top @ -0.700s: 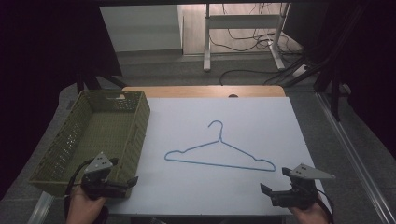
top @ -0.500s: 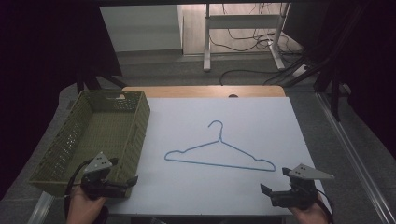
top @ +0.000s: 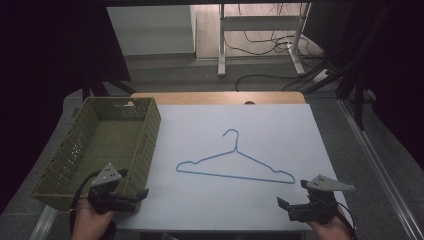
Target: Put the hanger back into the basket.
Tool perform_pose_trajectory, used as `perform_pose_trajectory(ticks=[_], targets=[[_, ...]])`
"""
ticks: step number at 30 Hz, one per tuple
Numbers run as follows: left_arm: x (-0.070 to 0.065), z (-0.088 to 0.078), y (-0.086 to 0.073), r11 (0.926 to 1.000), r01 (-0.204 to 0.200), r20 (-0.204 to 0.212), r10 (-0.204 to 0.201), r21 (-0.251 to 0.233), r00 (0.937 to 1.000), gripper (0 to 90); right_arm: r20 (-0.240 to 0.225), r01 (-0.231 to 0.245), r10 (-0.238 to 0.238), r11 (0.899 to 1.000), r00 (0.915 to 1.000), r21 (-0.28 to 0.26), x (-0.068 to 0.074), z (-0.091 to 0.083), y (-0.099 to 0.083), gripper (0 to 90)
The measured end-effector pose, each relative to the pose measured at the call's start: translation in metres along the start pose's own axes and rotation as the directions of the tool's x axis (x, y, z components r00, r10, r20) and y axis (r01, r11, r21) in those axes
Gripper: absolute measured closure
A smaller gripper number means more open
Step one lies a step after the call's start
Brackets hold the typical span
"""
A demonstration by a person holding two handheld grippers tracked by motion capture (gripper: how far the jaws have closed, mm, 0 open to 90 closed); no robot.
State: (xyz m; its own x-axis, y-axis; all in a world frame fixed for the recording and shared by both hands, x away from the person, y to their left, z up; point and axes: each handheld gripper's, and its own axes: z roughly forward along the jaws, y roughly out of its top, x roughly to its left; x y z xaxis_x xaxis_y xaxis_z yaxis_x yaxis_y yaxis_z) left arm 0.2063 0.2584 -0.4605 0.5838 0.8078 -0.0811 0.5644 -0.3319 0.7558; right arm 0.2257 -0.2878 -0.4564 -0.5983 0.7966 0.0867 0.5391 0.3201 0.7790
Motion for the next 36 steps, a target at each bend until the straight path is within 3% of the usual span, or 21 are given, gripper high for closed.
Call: perform_pose_trajectory(ticks=[5,10,18,30,36], targets=[[0.001,-0.002,0.001,0.9999,-0.009,-0.014,0.009,-0.006,0.9999,1.2,0.001,-0.011,0.011,1.0,0.9999,0.006,0.001,0.0,0.003,0.0],[0.004,-0.003,0.001,0.9998,0.0,-0.003,0.0,-0.02,1.0,1.5,-0.003,-0.012,0.012,1.0,0.9999,-0.003,0.001,-0.001,0.009,0.0],[0.006,-0.004,0.003,1.0,0.0,-0.004,0.0,-0.004,1.0,1.2,0.0,0.007,-0.007,0.999,1.0,0.045,0.0,0.004,0.022,0.0],[0.005,-0.002,0.008,0.9999,-0.012,-0.003,0.012,0.006,0.9999,1.3,0.019,0.073,-0.075,0.991,0.997,0.109,-0.005,0.019,0.045,0.0],[0.005,-0.005,0.018,0.9996,-0.023,-0.001,0.023,-0.017,0.9997,1.3,0.009,0.065,-0.067,0.989,0.9977,0.13,-0.01,0.028,0.054,0.0]])
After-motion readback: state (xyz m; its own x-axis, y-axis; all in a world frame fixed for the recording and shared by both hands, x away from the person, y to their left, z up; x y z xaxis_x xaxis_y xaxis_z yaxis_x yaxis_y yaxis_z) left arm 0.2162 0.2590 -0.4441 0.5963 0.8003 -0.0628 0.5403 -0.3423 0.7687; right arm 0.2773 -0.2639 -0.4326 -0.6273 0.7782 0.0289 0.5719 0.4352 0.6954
